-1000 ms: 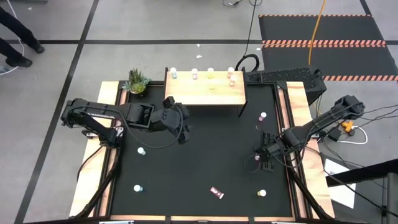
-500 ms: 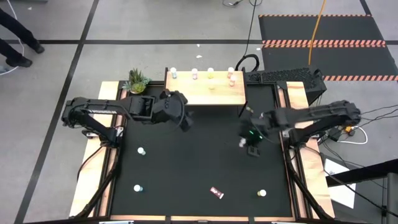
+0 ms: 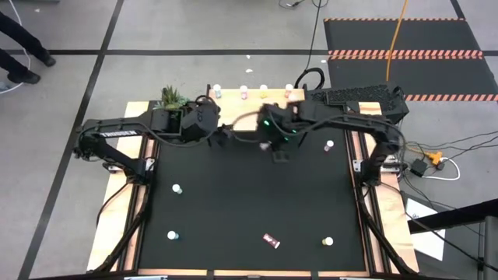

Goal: Pick and place medicine bottles onto shelf by color
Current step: Put the bottom violet pill bottle aligned with the other violet pill bottle on the shelf

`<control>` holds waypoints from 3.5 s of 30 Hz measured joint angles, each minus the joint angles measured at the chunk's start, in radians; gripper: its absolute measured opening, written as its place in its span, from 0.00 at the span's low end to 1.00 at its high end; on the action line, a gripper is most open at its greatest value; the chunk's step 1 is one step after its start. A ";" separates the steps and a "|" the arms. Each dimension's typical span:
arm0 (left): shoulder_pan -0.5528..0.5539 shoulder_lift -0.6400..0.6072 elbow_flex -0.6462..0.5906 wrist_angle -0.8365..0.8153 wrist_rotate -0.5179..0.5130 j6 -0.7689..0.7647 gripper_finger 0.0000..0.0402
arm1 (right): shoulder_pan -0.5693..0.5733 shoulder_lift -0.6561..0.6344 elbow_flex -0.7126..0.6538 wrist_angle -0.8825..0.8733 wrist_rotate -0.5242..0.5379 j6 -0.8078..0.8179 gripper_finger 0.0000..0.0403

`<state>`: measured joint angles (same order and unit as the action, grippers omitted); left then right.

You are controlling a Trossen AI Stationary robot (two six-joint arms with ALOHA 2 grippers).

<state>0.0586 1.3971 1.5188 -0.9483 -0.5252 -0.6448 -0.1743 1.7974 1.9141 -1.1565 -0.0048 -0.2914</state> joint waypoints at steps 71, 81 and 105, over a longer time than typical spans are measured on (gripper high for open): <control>0.246 -0.069 0.000 -0.125 0.132 0.224 0.68 | -0.289 0.276 0.210 0.278 -0.050 -0.033 0.34; 0.246 -0.069 0.000 -0.125 0.134 0.217 0.68 | -0.289 0.276 0.209 0.332 -0.050 -0.023 0.34; 0.246 -0.069 0.000 -0.160 0.135 0.195 0.68 | -0.303 0.275 0.076 0.423 -0.052 0.026 0.34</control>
<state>0.3042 1.3281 1.5185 -1.1088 -0.3903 -0.4500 -0.4774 2.0724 1.9903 -0.7332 -0.0566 -0.2655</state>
